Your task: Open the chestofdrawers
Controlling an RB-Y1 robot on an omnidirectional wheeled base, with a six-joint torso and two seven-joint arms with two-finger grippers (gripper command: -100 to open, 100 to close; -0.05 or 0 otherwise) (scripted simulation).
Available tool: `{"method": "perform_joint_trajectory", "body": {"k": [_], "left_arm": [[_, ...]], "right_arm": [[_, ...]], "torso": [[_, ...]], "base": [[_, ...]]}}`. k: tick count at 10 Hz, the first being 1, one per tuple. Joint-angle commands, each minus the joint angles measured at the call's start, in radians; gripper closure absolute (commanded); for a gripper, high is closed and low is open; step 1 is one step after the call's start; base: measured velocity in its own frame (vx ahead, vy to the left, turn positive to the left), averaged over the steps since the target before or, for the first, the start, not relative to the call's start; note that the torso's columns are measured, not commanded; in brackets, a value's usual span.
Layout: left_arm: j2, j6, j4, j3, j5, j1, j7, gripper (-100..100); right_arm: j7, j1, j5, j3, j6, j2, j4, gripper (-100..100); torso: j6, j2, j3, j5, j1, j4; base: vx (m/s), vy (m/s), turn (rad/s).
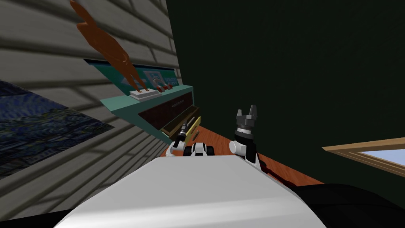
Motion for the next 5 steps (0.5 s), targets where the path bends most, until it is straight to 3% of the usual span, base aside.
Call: {"method": "perform_joint_trajectory", "body": {"k": [1,5], "left_arm": [[0.000,0.002,0.002,-0.001,0.000,0.001,0.000,0],[-0.001,0.006,0.007,-0.002,0.000,0.002,0.000,0]], "right_arm": [[0.000,0.000,0.000,0.000,0.000,0.000,0.000,0],[0.000,0.000,0.000,0.000,0.000,0.000,0.000,0]], "torso": [[0.000,-0.002,-0.001,0.000,0.001,-0.001],[0.001,-0.005,-0.003,0.002,0.002,-0.004]], "base": [[0.005,-0.003,-0.010],[0.000,0.000,0.000]]}}
